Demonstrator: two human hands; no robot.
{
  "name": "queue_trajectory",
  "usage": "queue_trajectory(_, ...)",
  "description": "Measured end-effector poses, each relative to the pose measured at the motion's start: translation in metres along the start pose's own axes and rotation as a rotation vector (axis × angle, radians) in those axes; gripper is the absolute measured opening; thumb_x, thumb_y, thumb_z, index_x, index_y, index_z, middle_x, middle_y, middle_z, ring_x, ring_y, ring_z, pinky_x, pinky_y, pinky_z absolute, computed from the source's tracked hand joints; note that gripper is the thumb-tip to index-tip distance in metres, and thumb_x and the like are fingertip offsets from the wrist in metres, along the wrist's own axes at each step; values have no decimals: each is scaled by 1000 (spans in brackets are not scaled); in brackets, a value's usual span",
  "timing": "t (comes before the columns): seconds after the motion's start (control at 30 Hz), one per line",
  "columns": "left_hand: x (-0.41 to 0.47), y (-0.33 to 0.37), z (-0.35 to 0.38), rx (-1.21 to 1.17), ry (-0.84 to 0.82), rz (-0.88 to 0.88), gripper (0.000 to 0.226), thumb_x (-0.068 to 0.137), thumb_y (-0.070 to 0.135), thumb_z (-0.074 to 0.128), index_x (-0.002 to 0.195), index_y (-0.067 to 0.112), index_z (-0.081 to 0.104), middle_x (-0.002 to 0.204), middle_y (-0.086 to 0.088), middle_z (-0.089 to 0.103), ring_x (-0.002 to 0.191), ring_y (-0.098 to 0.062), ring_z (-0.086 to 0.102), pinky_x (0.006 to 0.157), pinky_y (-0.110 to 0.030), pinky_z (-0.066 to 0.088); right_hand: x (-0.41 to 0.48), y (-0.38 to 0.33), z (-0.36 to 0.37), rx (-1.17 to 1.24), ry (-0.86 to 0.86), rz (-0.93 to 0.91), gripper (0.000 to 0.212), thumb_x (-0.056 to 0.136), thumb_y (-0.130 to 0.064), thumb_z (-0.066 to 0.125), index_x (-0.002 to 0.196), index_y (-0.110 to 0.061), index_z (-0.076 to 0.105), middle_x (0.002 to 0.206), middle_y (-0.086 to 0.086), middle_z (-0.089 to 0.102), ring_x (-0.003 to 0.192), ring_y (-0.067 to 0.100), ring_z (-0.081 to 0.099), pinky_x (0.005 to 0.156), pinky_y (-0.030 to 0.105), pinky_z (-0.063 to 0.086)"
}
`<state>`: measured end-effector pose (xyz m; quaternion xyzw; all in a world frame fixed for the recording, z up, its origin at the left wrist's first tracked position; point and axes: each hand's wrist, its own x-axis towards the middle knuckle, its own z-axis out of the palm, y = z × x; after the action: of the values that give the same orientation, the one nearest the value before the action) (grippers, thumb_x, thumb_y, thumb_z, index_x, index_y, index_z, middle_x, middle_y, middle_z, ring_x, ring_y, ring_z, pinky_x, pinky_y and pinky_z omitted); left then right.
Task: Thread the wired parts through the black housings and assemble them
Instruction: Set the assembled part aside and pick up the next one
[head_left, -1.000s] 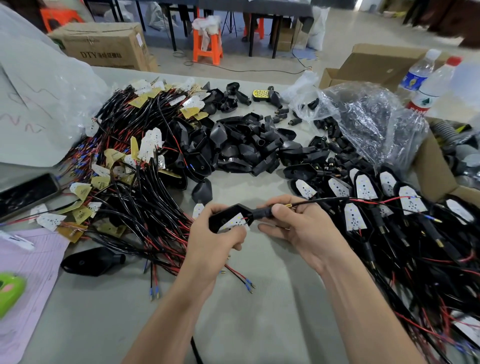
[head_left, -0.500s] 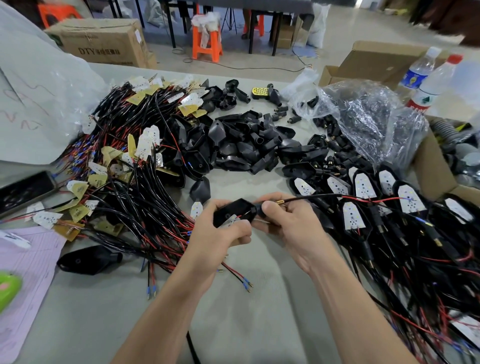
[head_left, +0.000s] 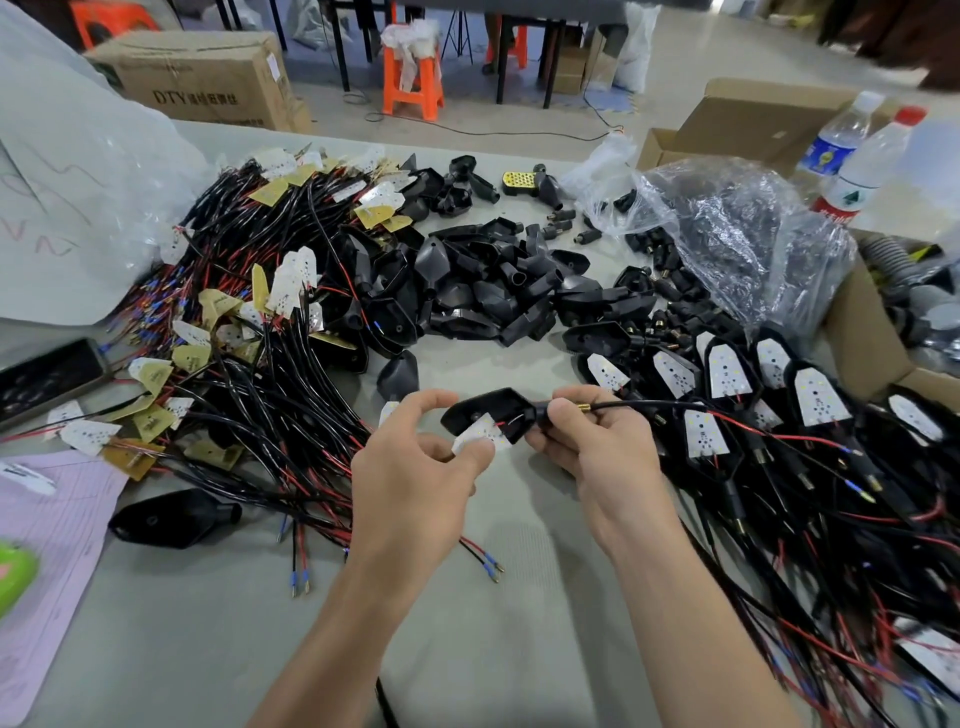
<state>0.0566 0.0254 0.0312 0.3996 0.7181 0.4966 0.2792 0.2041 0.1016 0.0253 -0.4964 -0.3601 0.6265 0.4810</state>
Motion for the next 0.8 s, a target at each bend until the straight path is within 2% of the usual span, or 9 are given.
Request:
queue_trajectory(0.1,-8,2,6,42,16,106,43,85,26,78,109,51,53,62,14,70,60,-5,67,73,-25,52,0,2,3,43,74,-29,9,96,-1,63,93,-10,63,78,10,73,65,21,71,66,28,61)
queue_trajectory(0.17,-10,2,7,81,45,196,40,85,24,78,109,49,57,61,13,67,59,-8,63,69,-16,46,0,1,4,54,68,-38,9,96,-1,63,92,-9,63,78,10,70,66,21,71,66,28,60)
queue_trajectory(0.23,-4,-1,3,114,81,243,35,83,22,78,104,46,64,61,14,64,60,-9,58,65,-13,43,1,-2,3,68,24,-9,11,97,0,62,91,-9,62,82,13,64,67,21,70,67,29,59)
queue_trajectory(0.33,6,-8,-6,173,105,235,29,81,23,80,98,45,71,64,21,64,60,-9,56,62,-19,43,1,-8,-3,24,-93,56,13,98,1,60,91,-10,60,80,12,68,65,19,68,67,29,60)
queue_trajectory(0.47,12,-15,-11,330,64,226,31,80,37,80,107,49,70,61,21,60,61,-7,55,69,-31,48,-1,-8,-8,-29,-165,85,15,99,1,58,89,-10,57,75,10,72,63,19,67,66,29,59)
queue_trajectory(0.53,20,-19,-12,304,-27,100,25,83,46,74,105,56,69,56,17,55,58,-5,52,66,-29,45,-3,-6,-8,30,-171,96,17,98,3,57,87,-10,58,73,10,72,62,19,67,66,28,59)
queue_trajectory(0.6,27,-25,-14,83,-241,-54,16,92,42,70,97,56,74,54,12,46,52,-6,41,60,-23,38,-4,-4,-9,87,-201,95,19,98,4,56,86,-10,58,71,8,70,61,17,65,64,27,58)
queue_trajectory(0.7,27,-27,-14,-150,-521,-154,26,101,23,62,83,31,79,58,8,43,56,-9,36,54,-14,32,-8,2,-7,70,-248,53,17,96,7,56,90,-9,60,79,11,70,67,18,66,67,27,58)
queue_trajectory(0.8,22,-28,-7,-216,-507,-164,33,100,19,63,70,25,74,60,2,51,57,-13,42,51,-16,34,-11,8,-1,42,-203,3,16,96,6,57,93,-9,61,82,9,68,72,16,66,68,27,57)
